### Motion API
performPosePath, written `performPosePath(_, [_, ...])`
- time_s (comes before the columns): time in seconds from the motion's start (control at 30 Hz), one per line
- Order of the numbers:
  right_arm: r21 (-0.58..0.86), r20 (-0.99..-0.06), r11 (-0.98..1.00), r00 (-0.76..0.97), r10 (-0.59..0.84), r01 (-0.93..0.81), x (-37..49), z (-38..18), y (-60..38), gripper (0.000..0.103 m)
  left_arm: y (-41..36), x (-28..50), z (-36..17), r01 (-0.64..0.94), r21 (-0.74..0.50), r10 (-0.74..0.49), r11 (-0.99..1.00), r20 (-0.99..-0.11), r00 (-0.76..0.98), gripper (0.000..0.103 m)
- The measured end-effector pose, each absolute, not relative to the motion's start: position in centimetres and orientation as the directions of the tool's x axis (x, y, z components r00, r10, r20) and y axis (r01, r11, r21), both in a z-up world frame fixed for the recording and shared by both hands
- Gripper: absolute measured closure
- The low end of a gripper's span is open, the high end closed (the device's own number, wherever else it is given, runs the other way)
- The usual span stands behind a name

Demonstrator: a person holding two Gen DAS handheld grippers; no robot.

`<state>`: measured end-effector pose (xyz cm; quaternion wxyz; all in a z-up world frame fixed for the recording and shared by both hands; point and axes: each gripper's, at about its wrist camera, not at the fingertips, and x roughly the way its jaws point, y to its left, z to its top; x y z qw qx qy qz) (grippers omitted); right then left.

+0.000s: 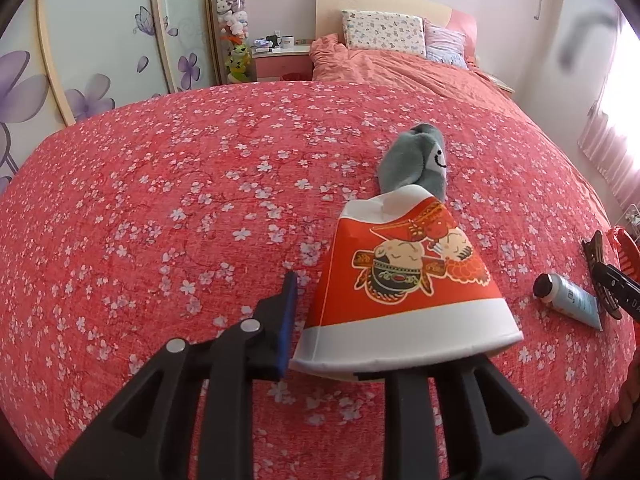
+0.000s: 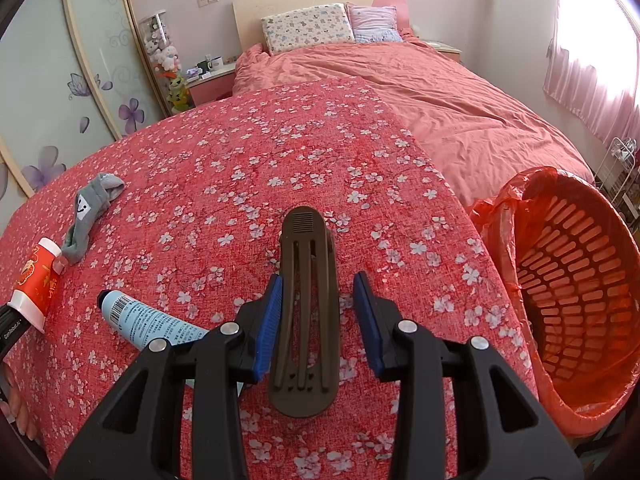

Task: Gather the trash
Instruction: 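Lift the orange cup and brown comb above the bed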

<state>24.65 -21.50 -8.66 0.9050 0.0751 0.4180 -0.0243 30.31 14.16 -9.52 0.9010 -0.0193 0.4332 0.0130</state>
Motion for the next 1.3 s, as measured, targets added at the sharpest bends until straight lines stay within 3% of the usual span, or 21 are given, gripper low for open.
performPosePath(0.73, [0.107,-0.759,0.991,0.650,0.030,0.080,24.8,-8.5,-21.0,0.062,14.5,30.2,-9.3,-0.035,-0.045,-0.013,0.998,-0.779,0.627,0.079])
performPosePath(0.87, [0.106,-0.757,0.992,0.652,0.039,0.064,25.2,-8.4,-20.7,0.074,14.0,30.2,-9.3,-0.020,-0.045,-0.022,0.999,-0.772,0.635,0.091])
performPosePath(1.07, [0.128,-0.745,0.990,0.664,0.062,0.051,24.5,-8.1,-21.0,0.074,13.3,29.2,-8.3,-0.006,-0.014,-0.006,1.000,-0.731,0.683,0.098])
performPosePath(1.3, [0.137,-0.718,0.990,0.692,0.073,0.037,23.2,-6.8,-21.2,0.074,12.1,28.1,-7.5,0.019,0.022,0.002,1.000,-0.701,0.713,0.098])
